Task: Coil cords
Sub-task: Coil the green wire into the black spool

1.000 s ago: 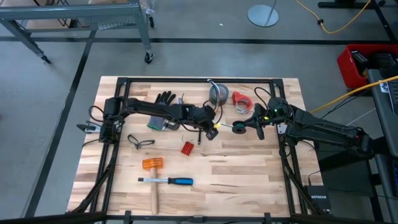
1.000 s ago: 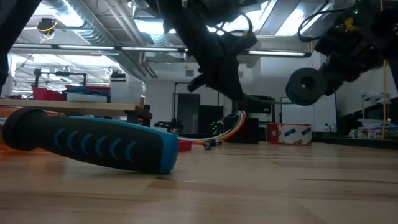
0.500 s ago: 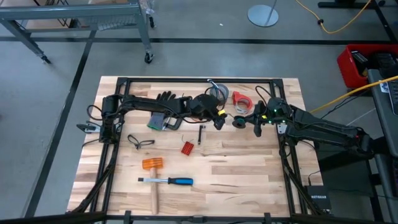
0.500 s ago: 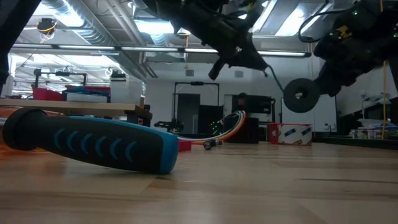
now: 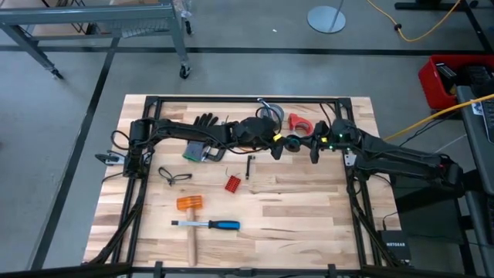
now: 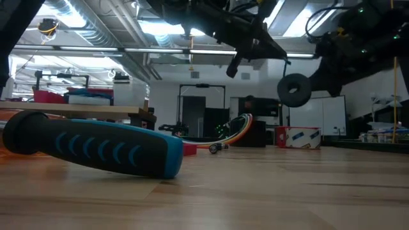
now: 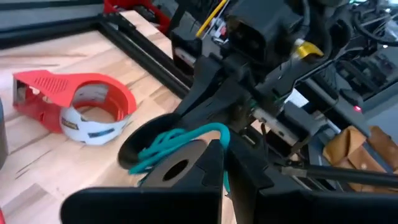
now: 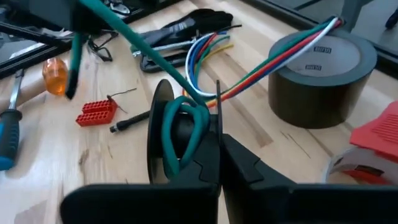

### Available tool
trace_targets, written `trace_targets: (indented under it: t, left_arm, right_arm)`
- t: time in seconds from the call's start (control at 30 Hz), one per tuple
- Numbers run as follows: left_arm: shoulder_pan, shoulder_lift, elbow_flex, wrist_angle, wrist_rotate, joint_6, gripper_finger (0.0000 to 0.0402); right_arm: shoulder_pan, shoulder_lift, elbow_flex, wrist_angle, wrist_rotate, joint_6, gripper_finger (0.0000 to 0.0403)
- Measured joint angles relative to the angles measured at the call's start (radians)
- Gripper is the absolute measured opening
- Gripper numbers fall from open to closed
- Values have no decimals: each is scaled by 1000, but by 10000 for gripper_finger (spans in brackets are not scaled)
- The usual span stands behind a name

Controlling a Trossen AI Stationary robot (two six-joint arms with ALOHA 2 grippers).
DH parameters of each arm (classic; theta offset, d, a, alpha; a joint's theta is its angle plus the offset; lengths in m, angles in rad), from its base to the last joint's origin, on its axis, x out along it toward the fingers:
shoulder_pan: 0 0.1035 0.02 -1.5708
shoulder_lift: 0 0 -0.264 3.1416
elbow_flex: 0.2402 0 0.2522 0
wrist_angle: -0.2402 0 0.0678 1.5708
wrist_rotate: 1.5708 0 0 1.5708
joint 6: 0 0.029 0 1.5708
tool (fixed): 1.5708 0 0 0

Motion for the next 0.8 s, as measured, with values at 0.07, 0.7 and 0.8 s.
trace_targets:
  t: [0.07,0.7,0.8]
  left_arm:
    - [-5,0,0,9,-7,-1,0]
    - [-34,0,0,20,-77,45,0]
    - [-38,0,0,-21,-102,53,0]
  right_arm:
    - [0,37,0,45,0,13,2]
    - [0,380,0,613,7,199,2]
    - [0,402,0,661,10,232,2]
